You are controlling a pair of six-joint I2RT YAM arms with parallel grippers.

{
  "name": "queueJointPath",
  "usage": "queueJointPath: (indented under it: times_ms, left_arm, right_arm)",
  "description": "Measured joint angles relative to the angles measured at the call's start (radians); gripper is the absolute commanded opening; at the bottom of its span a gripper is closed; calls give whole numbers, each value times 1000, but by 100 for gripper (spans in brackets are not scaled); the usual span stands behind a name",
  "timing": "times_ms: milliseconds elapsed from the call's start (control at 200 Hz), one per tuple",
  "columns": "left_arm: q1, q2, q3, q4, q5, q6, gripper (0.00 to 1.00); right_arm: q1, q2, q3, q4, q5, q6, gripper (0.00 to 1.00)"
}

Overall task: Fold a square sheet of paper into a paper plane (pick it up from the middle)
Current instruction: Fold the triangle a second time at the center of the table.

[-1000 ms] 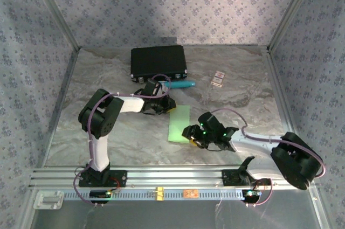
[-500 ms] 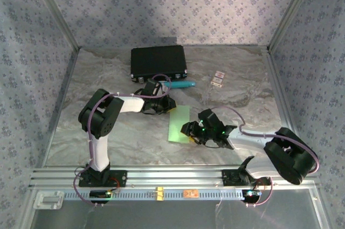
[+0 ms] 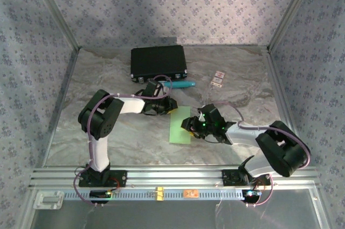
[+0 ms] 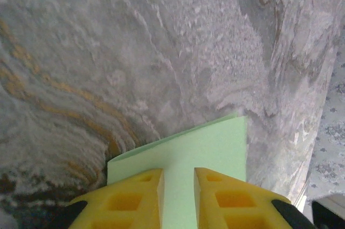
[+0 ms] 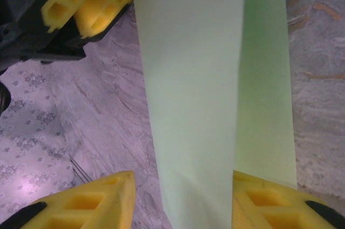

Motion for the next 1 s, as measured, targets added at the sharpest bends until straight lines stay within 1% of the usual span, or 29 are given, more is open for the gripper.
queueJointPath:
  times_ms: [130,175,235,295,380,450,555,755,855,999]
  left_arm:
    - [-6,-45,-28,-8,-1,-4,39]
    - [-7,-71,-38,-18,-6,-2,45]
    - [-6,-112,-50,-34,-19,4,49]
    - [-6,-155,-58,-48,-34,13,53]
    - [-6,-224,-63,-76,-63,33,55]
    - [-6,-273,-68,-92,-86,49,56]
    - [-6,-338,-82,-117,-126,73,57]
    - [-6,-428,-139,-132,-175,116,56]
    - [-8,-455,-162,-132,-194,135,54]
    - [-34,-493,-207,-120,-258,166,52]
  right_arm:
    - [-15,30,8,6,-15,-24,26]
    - [-23,37,11,6,-21,-38,23]
    - [-36,43,16,1,-27,-55,18]
    - [-51,50,24,-10,-34,-78,13]
    - [-76,62,39,-24,-50,-114,7]
    - [-100,79,51,-28,-70,-135,5]
    - [-143,103,73,-52,-105,-178,5]
    - [-212,139,113,-89,-146,-243,5]
    - [-228,141,113,-93,-150,-246,6]
    - [-229,140,95,-68,-145,-228,6]
